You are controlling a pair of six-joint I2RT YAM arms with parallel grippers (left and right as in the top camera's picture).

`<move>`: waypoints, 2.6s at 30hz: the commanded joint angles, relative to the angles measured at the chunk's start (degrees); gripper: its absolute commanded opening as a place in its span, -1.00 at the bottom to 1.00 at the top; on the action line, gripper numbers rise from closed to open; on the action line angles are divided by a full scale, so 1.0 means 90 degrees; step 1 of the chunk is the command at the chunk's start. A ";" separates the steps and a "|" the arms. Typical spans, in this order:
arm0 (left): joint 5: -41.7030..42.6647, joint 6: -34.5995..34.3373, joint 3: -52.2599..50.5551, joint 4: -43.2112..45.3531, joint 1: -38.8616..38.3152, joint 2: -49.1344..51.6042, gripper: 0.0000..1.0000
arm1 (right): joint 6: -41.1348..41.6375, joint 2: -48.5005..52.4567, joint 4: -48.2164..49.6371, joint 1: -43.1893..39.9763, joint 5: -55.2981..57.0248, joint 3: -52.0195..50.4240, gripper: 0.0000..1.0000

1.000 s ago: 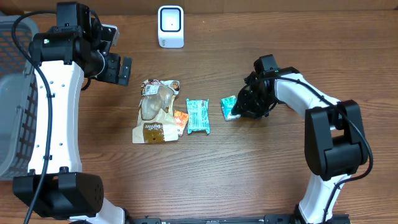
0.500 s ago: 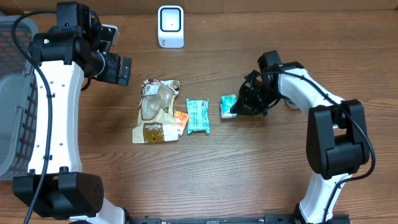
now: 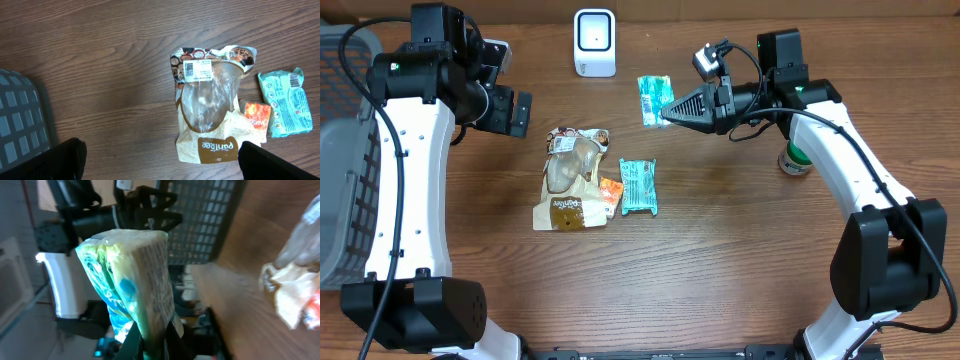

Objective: Scan the item barcode
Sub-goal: 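Lift the teal bag and hold it at the scanner, right gripper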

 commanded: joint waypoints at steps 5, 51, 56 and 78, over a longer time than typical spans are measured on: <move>0.0063 0.0070 0.0056 -0.0012 0.0010 0.0010 0.99 | 0.2375 -0.0090 0.1304 -0.0024 -0.0607 0.0063 -0.92; 0.0063 0.0070 0.0056 -0.0012 0.0010 0.0010 0.99 | -0.1156 0.1433 -0.3325 0.1819 1.0443 0.4952 -0.92; 0.0063 0.0070 0.0056 -0.0012 0.0010 0.0010 0.99 | -0.2560 0.2232 -0.1314 0.2370 1.2541 0.5049 -0.92; 0.0063 0.0070 0.0056 -0.0012 0.0010 0.0010 0.99 | -0.8114 0.4794 0.3407 0.2572 1.1441 0.5000 -0.92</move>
